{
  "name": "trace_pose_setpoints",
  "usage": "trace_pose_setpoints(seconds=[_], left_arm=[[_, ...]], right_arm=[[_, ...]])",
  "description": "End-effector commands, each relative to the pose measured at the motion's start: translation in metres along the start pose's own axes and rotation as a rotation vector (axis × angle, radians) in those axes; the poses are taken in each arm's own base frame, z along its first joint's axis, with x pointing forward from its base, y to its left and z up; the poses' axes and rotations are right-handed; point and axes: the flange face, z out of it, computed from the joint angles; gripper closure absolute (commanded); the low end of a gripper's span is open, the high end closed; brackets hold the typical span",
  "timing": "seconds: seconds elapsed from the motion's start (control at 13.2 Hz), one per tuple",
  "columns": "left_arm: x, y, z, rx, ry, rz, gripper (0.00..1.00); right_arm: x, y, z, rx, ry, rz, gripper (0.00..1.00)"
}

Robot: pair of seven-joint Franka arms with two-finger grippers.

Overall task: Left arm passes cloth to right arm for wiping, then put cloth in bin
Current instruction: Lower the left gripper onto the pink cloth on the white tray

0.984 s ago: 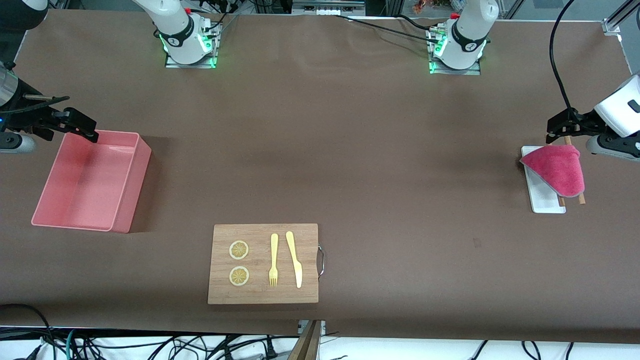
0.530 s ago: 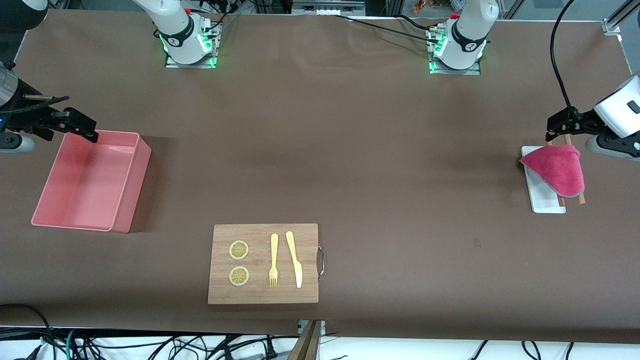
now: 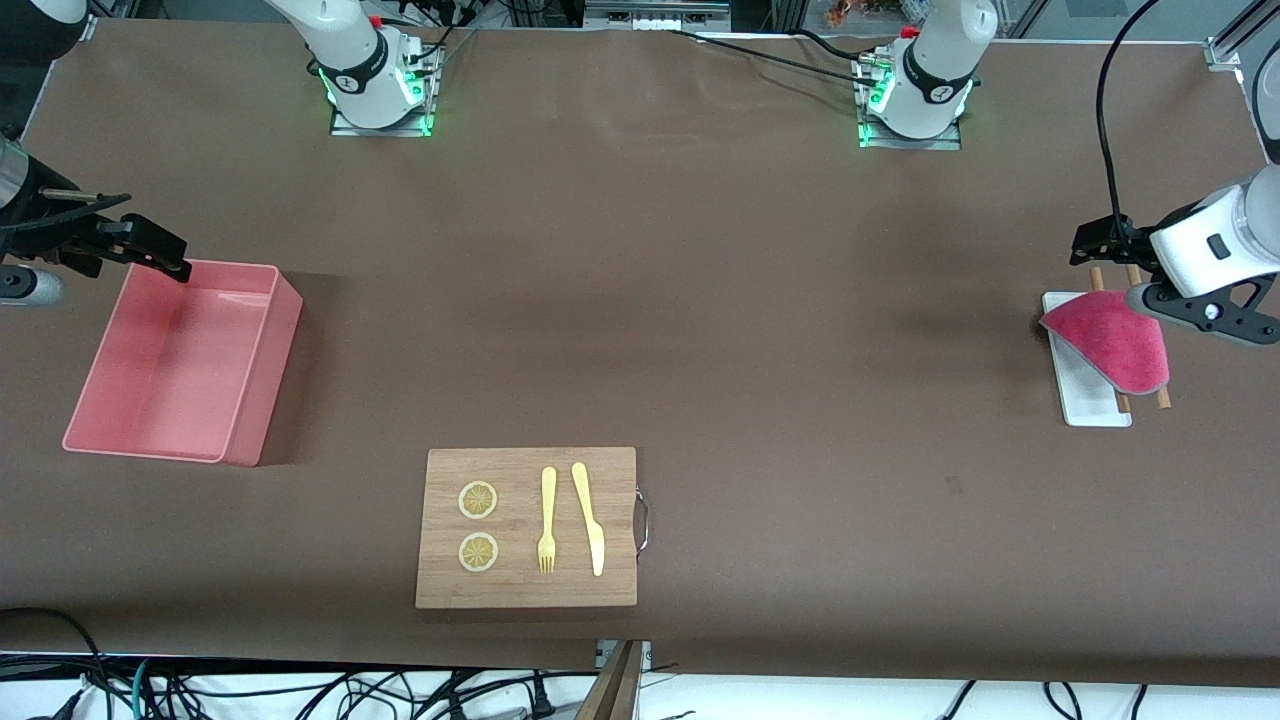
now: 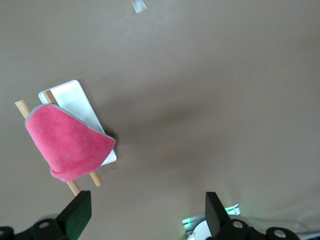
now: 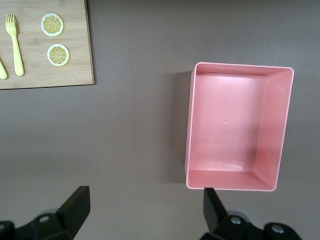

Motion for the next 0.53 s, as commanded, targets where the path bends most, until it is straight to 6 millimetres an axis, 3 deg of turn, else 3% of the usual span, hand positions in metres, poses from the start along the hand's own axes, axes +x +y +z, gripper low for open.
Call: trace_pose_setpoints(seconds=[0.0,0.3,0.45], left_arm=[[-0.002,-0.042,0.020,-0.026,-0.046,0.168,0.00],[0.011,-0.083,0.072,0.004,-0.131,0.458,0.00],[0.017,-0.118,0.105,0.015,-0.103,0.614,0.00]], right_arm=[[-0.003,0.002,-0.002,-0.015,-0.006,-0.009,0.00],[-0.003,0.002,-0.002,-0.015,-0.006,-0.009,0.00],[-0.002,0.002,-0.003,-0.026,-0.002,-0.012,0.00]])
